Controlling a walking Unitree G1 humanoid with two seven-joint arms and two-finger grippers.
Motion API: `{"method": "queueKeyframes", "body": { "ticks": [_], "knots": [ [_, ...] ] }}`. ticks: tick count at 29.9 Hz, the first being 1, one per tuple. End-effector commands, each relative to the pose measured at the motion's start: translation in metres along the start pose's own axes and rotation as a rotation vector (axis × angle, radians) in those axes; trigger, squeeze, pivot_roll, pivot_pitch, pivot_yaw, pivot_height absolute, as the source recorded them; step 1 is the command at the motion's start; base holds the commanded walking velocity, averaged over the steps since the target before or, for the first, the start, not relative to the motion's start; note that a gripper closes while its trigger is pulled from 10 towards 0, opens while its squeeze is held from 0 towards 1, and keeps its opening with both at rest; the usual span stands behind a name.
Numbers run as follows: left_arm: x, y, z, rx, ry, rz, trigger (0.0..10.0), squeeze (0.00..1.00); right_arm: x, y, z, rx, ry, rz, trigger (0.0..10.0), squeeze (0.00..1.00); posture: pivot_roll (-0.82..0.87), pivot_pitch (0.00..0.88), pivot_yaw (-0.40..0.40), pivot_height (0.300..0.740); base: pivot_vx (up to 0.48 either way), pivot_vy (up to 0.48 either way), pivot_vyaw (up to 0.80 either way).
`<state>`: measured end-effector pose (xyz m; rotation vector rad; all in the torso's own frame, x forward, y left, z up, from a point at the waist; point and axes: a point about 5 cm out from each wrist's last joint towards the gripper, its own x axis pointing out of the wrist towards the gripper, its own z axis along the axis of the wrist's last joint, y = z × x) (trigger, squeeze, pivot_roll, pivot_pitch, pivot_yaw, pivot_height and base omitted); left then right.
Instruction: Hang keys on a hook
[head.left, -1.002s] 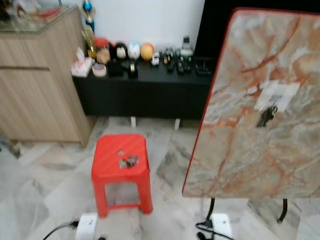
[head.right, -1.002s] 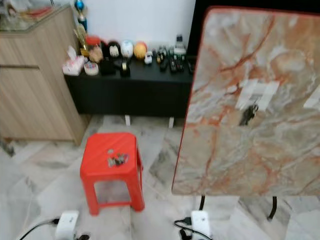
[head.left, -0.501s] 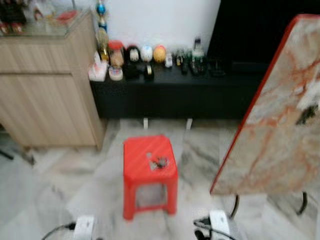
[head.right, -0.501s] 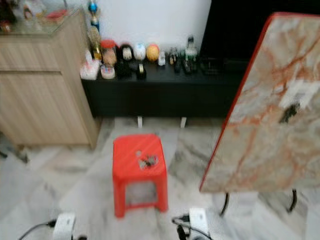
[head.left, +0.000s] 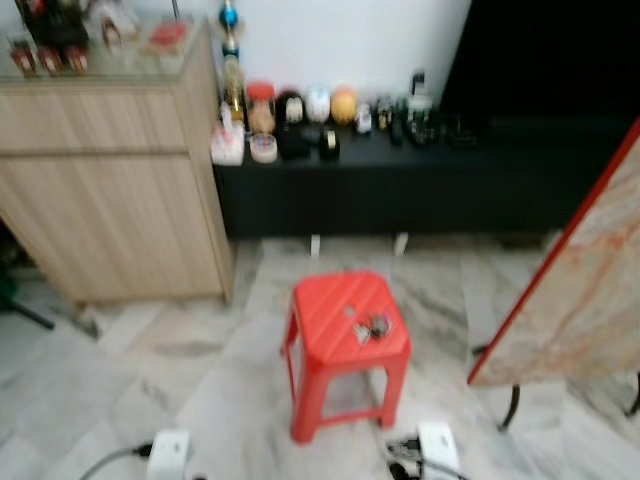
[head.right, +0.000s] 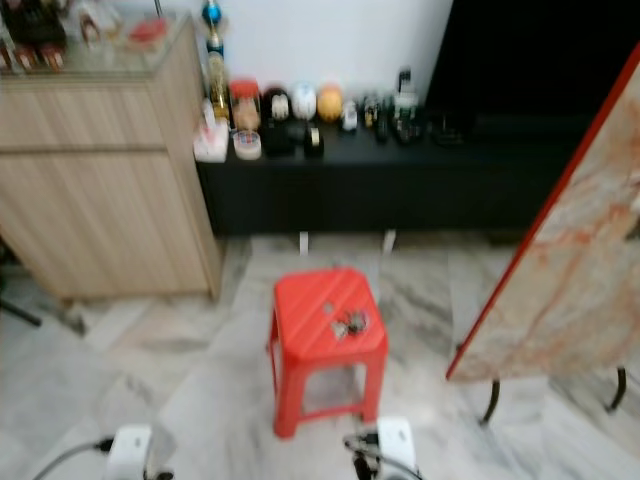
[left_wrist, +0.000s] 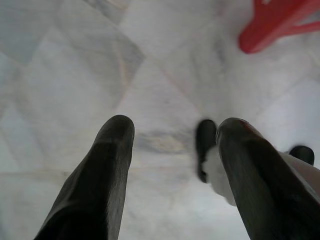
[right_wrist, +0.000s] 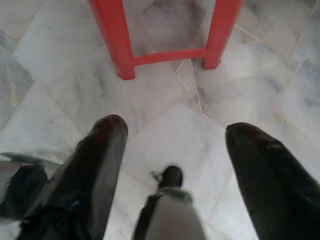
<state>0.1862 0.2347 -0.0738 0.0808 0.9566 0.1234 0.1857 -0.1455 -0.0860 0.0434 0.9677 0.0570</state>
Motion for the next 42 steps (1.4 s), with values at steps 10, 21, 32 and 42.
{"method": "queueKeyframes", "body": {
  "ticks": [10, 21, 32, 42],
  "knots": [
    [0.0003, -0.0122, -0.0032, -0.050, 0.001, -0.040, 10.0, 0.00, -0.0025, -0.0120, -0.0089, -0.010, 0.030, -0.029, 10.0, 0.00, 0.02, 0.000, -0.050, 0.740, 0.000, 0.000, 0.00],
    [0.0003, -0.0140, -0.0028, -0.031, -0.003, -0.060, 10.0, 0.00, -0.0025, -0.0119, -0.0091, -0.006, 0.032, -0.030, 10.0, 0.00, 0.02, 0.000, -0.050, 0.740, 0.237, 0.000, 0.22],
    [-0.0008, -0.0091, -0.0079, -0.029, 0.011, -0.058, 10.0, 0.00, -0.0024, -0.0116, -0.0086, -0.024, 0.029, -0.026, 10.0, 0.00, 0.02, 0.000, -0.047, 0.740, 0.396, 0.000, 0.00],
    [-0.0012, -0.0072, -0.0094, -0.019, 0.015, -0.053, 10.0, 0.00, -0.0027, -0.0113, -0.0101, 0.006, 0.026, -0.030, 10.0, 0.00, 0.02, 0.000, -0.045, 0.740, 0.370, 0.000, 0.35]
  ]
}}
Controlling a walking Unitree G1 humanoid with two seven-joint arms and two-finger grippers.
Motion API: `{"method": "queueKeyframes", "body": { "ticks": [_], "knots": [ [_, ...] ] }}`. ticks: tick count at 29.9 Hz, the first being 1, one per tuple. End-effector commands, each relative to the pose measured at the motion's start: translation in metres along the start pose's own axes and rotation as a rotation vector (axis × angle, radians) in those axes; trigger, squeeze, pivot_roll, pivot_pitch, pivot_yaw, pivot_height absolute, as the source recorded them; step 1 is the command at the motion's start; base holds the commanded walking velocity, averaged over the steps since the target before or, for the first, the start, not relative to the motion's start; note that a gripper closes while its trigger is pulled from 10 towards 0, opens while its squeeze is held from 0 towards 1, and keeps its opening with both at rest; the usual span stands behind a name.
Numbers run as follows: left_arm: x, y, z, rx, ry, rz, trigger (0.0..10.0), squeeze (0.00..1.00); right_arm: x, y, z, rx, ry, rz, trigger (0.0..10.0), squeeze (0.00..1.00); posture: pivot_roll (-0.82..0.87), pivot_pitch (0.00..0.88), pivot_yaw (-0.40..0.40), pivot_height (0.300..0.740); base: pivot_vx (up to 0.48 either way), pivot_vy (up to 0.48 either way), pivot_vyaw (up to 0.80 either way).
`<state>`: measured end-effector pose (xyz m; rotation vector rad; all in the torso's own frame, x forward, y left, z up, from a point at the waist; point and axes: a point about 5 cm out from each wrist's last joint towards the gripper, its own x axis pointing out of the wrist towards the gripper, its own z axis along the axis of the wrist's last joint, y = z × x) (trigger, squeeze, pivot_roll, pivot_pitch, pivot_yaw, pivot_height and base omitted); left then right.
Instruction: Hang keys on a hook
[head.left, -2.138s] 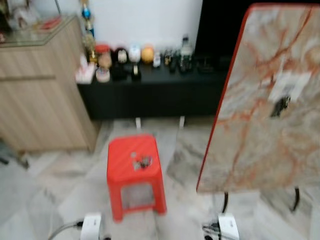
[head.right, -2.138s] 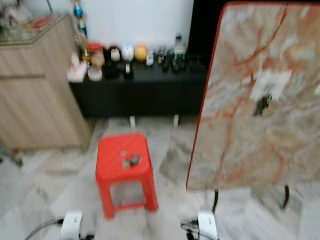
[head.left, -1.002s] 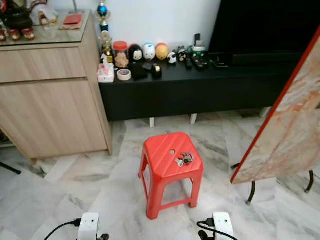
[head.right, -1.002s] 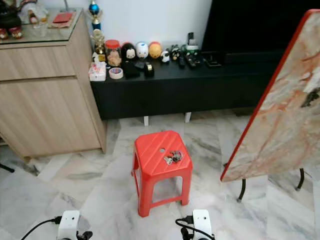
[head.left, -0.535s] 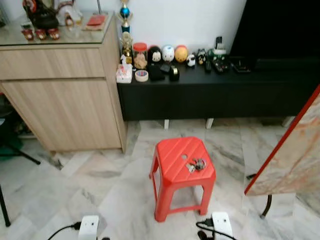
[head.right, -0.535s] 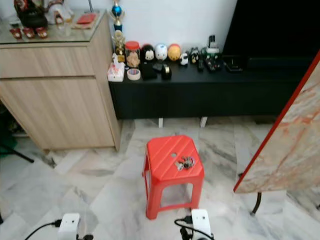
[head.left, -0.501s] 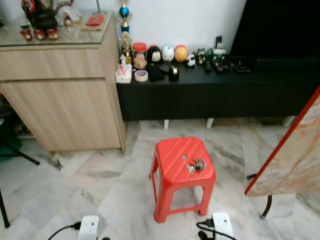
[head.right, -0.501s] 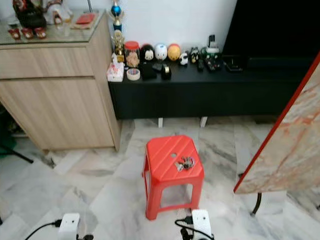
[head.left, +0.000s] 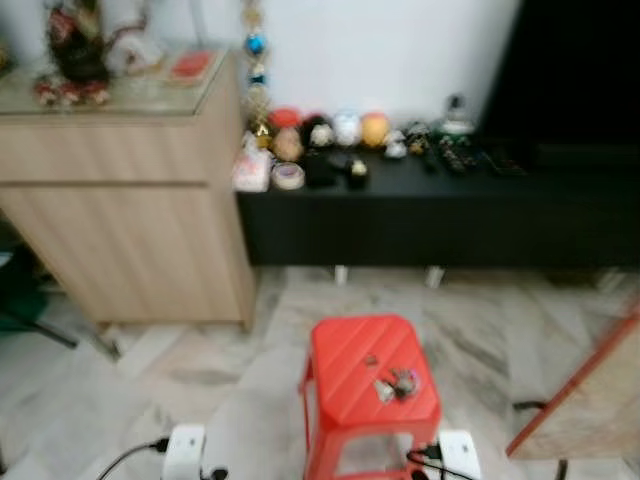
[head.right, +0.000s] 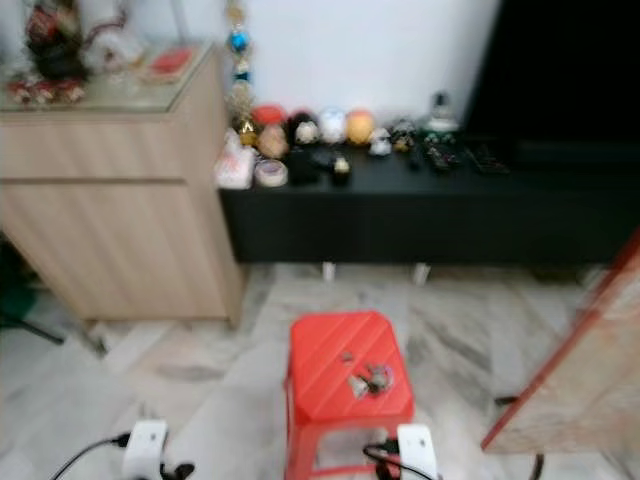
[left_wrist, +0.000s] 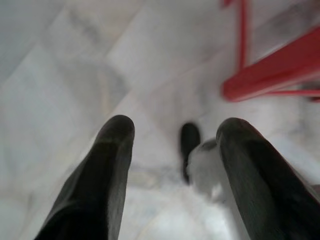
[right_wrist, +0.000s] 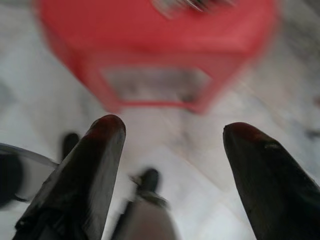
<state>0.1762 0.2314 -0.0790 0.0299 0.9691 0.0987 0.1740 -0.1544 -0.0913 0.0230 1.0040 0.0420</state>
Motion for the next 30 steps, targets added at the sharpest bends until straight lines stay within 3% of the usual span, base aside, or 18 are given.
{"method": "queueKeyframes", "body": {
  "ticks": [1, 17, 30],
  "knots": [
    [0.0009, -0.0040, 0.0017, 0.013, 0.002, -0.008, 10.0, 0.00, 0.0001, -0.0025, 0.0023, 0.018, -0.010, -0.008, 10.0, 0.00, 0.02, 0.000, -0.045, 0.740, 0.000, 0.000, 0.00],
    [-0.0007, 0.0033, -0.0024, -0.003, 0.010, 0.009, 10.0, 0.00, -0.0003, -0.0044, 0.0081, -0.007, -0.070, -0.024, 10.0, 0.00, 0.01, 0.000, -0.050, 0.740, 0.000, 0.000, 0.00],
    [-0.0009, -0.0001, -0.0064, -0.007, 0.016, 0.007, 10.0, 0.00, -0.0011, -0.0048, 0.0078, 0.026, -0.097, -0.024, 10.0, 0.00, 0.01, 0.000, -0.055, 0.740, 0.000, 0.000, 0.64]
  ]
}}
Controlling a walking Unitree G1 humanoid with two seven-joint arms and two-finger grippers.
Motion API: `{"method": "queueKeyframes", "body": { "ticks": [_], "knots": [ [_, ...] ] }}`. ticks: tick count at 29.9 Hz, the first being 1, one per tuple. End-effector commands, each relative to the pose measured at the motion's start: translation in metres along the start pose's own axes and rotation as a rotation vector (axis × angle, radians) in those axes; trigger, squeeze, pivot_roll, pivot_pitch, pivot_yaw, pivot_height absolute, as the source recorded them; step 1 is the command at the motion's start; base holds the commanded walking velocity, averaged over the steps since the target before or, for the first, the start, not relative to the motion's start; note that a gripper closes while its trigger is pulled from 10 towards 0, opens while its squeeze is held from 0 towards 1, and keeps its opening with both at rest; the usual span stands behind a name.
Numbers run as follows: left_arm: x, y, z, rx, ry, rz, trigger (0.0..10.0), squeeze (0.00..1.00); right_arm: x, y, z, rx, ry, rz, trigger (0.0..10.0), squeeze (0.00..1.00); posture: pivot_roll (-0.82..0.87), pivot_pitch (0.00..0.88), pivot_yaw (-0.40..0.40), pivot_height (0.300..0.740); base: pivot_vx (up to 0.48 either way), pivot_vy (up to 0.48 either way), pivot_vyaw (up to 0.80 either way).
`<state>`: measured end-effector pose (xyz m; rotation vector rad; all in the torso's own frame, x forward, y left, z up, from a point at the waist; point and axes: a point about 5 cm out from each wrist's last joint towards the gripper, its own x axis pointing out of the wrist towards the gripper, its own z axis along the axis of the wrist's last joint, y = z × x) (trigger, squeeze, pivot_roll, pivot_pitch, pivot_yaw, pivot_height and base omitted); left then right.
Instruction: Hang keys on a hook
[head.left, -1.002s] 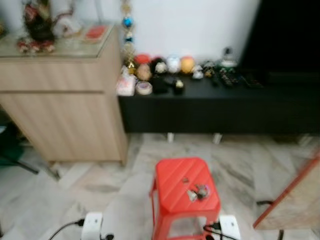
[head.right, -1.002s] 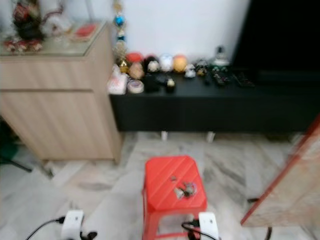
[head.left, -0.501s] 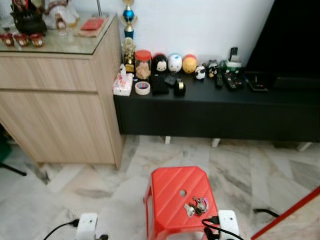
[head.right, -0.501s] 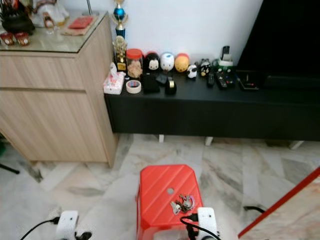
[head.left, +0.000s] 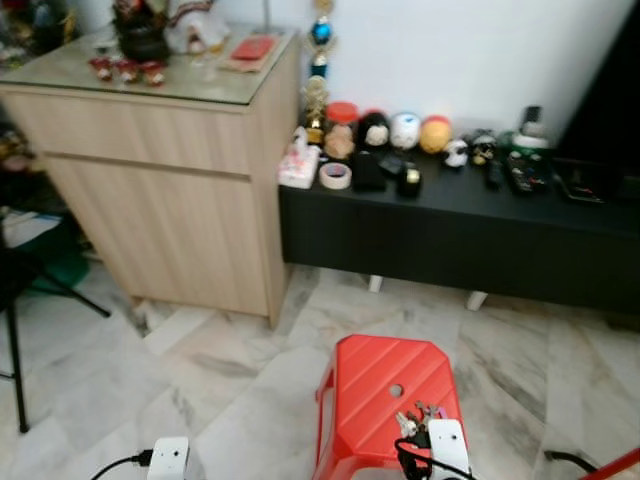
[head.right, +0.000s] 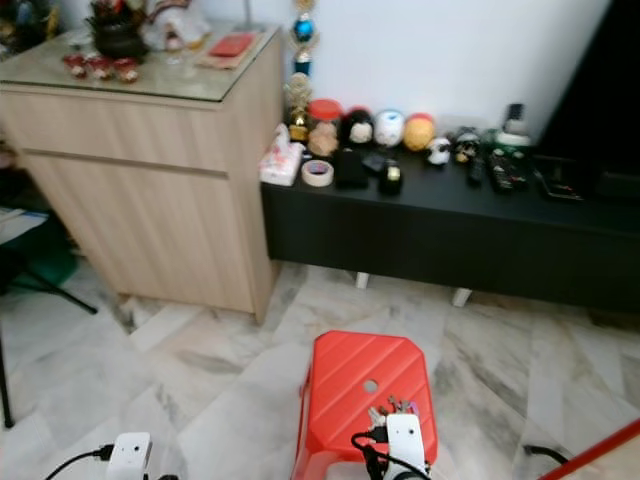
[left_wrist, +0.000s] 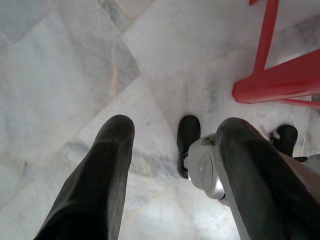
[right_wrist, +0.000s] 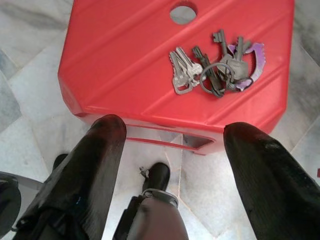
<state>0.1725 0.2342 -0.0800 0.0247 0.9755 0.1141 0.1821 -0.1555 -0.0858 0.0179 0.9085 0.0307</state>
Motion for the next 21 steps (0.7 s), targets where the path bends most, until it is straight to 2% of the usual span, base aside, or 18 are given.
{"method": "queueKeyframes", "body": {
  "ticks": [1, 9, 13, 15, 16, 18, 19, 21],
  "knots": [
    [0.000, -0.003, -0.003, 0.005, 0.010, -0.004, 10.0, 0.00, -0.001, -0.004, -0.002, 0.037, -0.002, -0.017, 10.0, 0.00, 0.01, 0.000, -0.055, 0.740, 0.000, 0.000, 0.00],
    [-0.001, -0.003, -0.006, 0.002, 0.013, -0.005, 10.0, 0.00, -0.002, -0.003, -0.003, 0.068, -0.026, -0.024, 10.0, 0.00, 0.01, 0.000, -0.054, 0.740, 0.000, 0.000, 0.00],
    [-0.001, -0.001, -0.006, -0.017, -0.005, 0.005, 10.0, 0.00, -0.003, -0.005, 0.000, 0.080, -0.082, -0.061, 10.0, 0.00, 0.01, 0.000, -0.056, 0.740, 0.000, 0.000, 0.00],
    [-0.001, 0.005, 0.004, -0.038, -0.065, 0.018, 10.0, 0.00, -0.005, -0.007, 0.004, 0.050, -0.149, -0.093, 10.0, 0.00, 0.00, 0.000, -0.051, 0.740, 0.000, 0.000, 0.00],
    [-0.001, 0.005, 0.004, -0.038, -0.065, 0.018, 10.0, 0.00, -0.005, -0.007, 0.004, 0.050, -0.149, -0.093, 10.0, 0.00, 0.00, 0.000, -0.051, 0.740, 0.000, 0.000, 0.00],
    [0.000, 0.002, 0.027, -0.051, -0.182, 0.008, 10.0, 0.00, -0.006, -0.007, 0.007, 0.078, -0.206, -0.100, 10.0, 0.00, 0.00, 0.000, -0.050, 0.740, 0.000, 0.000, 0.00],
    [0.001, 0.000, 0.033, -0.050, -0.211, 0.004, 10.0, 0.00, -0.005, -0.008, 0.020, 0.078, -0.253, -0.101, 10.0, 0.00, 0.00, 0.000, -0.050, 0.740, 0.000, 0.000, 0.00],
    [0.000, -0.005, 0.051, -0.065, -0.300, -0.008, 10.0, 0.00, -0.002, -0.013, 0.067, 0.064, -0.406, -0.110, 10.0, 0.00, 0.00, 0.000, -0.052, 0.740, 0.000, 0.000, 0.00]
  ]
}}
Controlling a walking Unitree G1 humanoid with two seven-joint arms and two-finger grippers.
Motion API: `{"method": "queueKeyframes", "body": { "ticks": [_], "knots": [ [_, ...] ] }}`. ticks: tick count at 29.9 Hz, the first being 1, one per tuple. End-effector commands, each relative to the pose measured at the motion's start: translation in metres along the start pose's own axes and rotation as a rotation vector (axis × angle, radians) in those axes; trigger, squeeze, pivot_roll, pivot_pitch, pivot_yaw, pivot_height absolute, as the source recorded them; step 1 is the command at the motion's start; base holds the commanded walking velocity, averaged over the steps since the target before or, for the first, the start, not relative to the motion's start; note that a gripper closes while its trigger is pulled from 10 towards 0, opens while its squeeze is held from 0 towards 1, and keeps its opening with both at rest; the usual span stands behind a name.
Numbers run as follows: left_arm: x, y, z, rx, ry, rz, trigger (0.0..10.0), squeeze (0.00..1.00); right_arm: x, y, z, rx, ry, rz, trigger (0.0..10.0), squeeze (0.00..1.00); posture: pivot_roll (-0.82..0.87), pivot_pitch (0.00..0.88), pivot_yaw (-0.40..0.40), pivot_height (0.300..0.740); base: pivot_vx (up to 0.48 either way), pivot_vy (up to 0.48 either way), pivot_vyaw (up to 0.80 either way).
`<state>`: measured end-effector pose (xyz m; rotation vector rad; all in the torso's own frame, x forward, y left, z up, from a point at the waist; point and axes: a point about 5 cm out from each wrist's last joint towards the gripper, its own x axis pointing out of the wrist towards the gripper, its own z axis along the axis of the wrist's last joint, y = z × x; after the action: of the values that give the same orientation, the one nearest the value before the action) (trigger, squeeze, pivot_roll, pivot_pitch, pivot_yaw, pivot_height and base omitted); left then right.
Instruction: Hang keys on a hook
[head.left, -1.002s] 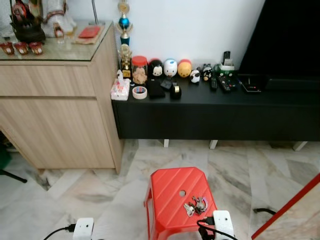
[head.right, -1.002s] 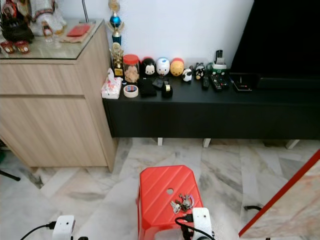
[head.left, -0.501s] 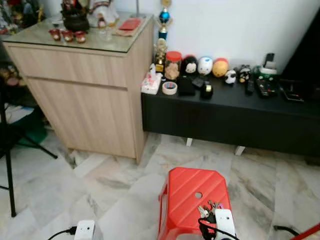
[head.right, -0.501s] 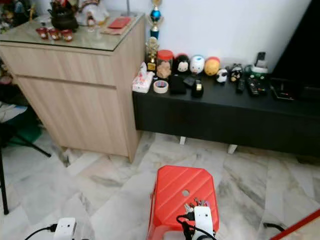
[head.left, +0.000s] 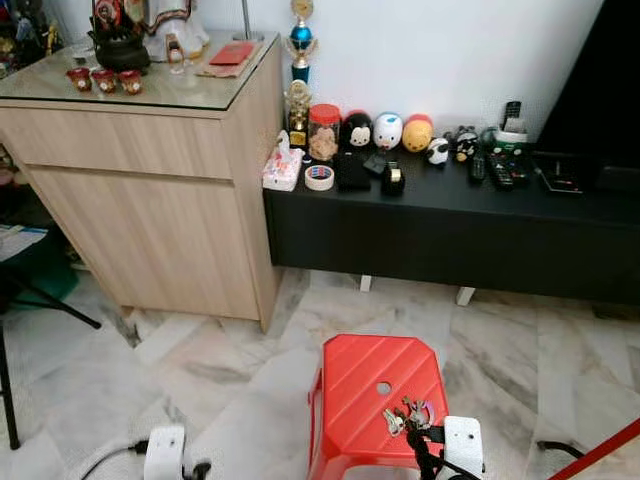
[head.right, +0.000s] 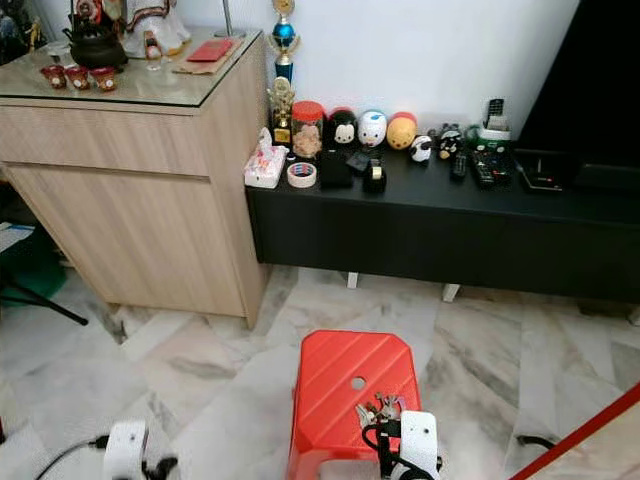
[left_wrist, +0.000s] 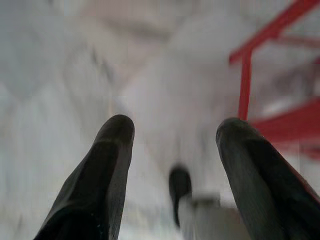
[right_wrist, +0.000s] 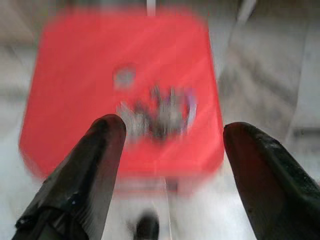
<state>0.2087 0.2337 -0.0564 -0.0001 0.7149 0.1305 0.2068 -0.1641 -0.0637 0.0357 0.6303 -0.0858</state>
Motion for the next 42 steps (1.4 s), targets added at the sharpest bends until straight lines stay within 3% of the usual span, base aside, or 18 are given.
{"method": "queueKeyframes", "body": {
  "ticks": [1, 3, 4, 5, 6, 8, 12, 16, 20, 27, 32, 42],
  "knots": [
    [0.005, -0.006, 0.028, -0.038, -0.152, -0.014, 10.0, 0.00, 0.013, -0.004, 0.051, 0.011, -0.203, -0.013, 10.0, 0.00, 0.00, 0.000, -0.054, 0.740, 0.000, 0.000, 0.00],
    [0.005, -0.006, 0.035, -0.045, -0.189, -0.018, 10.0, 0.00, 0.013, -0.005, 0.052, 0.014, -0.212, -0.013, 10.0, 0.00, 0.00, 0.000, -0.054, 0.740, 0.000, 0.000, 0.00],
    [0.006, -0.009, 0.044, -0.042, -0.244, -0.033, 10.0, 0.00, 0.013, -0.005, 0.054, 0.009, -0.231, -0.002, 10.0, 0.00, 0.00, 0.000, -0.054, 0.740, 0.000, 0.000, 0.00],
    [0.004, -0.015, 0.067, -0.019, -0.380, -0.070, 10.0, 0.00, 0.012, -0.005, 0.061, -0.006, -0.289, 0.017, 10.0, 0.00, 0.00, 0.000, -0.059, 0.740, 0.000, 0.000, 0.00],
    [0.004, -0.015, 0.067, -0.019, -0.380, -0.070, 10.0, 0.00, 0.012, -0.005, 0.061, -0.006, -0.289, 0.017, 10.0, 0.00, 0.00, 0.000, -0.059, 0.740, 0.000, 0.000, 0.00],
    [-0.004, -0.027, 0.085, 0.010, -0.520, -0.112, 10.0, 0.00, 0.010, -0.003, 0.073, -0.009, -0.383, 0.013, 10.0, 0.00, 0.00, 0.000, -0.061, 0.740, 0.000, 0.000, 0.00],
    [-0.014, -0.033, 0.088, 0.046, -0.599, -0.141, 10.0, 0.00, 0.007, -0.001, 0.081, -0.010, -0.443, 0.021, 10.0, 0.00, -0.01, 0.000, -0.062, 0.740, 0.000, 0.000, 0.00],
    [-0.024, -0.036, 0.090, 0.022, -0.653, -0.148, 10.0, 0.00, 0.005, -0.004, 0.073, -0.001, -0.431, 0.012, 10.0, 0.00, 0.00, 0.000, -0.071, 0.740, 0.000, 0.000, 0.00],
    [-0.027, -0.041, 0.089, 0.029, -0.641, -0.173, 10.0, 0.00, 0.004, -0.004, 0.065, -0.012, -0.399, -0.007, 10.0, 0.00, 0.00, 0.000, -0.072, 0.740, 0.000, 0.000, 0.00],
    [-0.023, -0.040, 0.095, 0.039, -0.622, -0.181, 10.0, 0.00, 0.009, -0.003, 0.072, 0.019, -0.380, -0.034, 10.0, 0.00, 0.00, 0.000, -0.068, 0.740, 0.000, 0.000, 0.00],
    [-0.024, -0.038, 0.096, 0.034, -0.611, -0.169, 10.0, 0.00, 0.012, -0.010, 0.075, 0.043, -0.363, -0.076, 10.0, 0.00, 0.00, 0.000, -0.064, 0.705, 0.000, 0.000, 0.00],
    [-0.022, -0.036, 0.100, 0.041, -0.595, -0.167, 10.0, 0.00, 0.013, -0.008, 0.074, 0.043, -0.349, -0.076, 10.0, 0.00, 0.02, 0.001, -0.057, 0.646, 0.000, 0.000, 0.00]
  ]
}}
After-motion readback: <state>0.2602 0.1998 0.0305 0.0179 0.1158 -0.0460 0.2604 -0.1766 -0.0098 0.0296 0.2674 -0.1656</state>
